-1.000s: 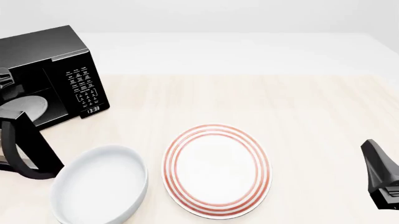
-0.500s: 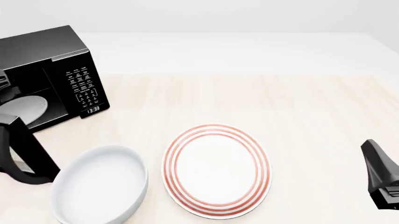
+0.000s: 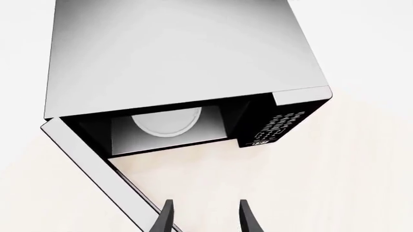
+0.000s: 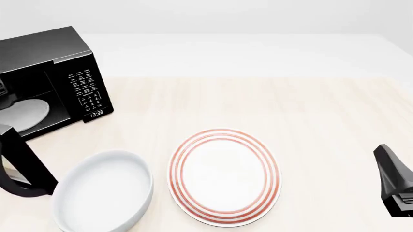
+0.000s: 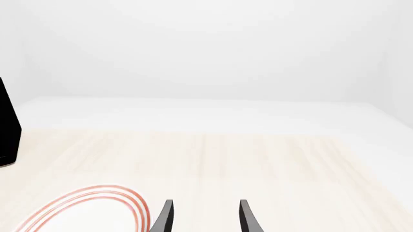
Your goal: Open the microwave.
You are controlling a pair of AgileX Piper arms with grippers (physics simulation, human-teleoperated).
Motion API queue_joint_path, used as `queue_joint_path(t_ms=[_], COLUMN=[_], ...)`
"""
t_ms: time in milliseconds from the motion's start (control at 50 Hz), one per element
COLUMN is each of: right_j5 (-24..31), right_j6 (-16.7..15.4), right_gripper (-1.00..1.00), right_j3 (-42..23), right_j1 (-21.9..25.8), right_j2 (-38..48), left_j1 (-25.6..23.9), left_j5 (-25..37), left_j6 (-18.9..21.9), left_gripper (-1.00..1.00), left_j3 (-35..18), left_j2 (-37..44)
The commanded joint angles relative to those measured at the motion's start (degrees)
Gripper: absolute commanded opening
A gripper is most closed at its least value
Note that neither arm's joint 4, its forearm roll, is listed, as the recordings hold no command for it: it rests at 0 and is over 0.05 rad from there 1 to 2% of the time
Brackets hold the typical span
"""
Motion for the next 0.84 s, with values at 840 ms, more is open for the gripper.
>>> queue_joint_path(t_ms=[840], right_j5=[0.1], right_j6=[0.0], right_gripper=[1.0], right_j3=[0.0], right_j1=[-0.2], right_j2=[0.0], left_j1=[0.9], left_j5=[1.0], left_j6=[-1.7], left_gripper=[1.0], left_j3=[8.4], left_j2=[-2.1])
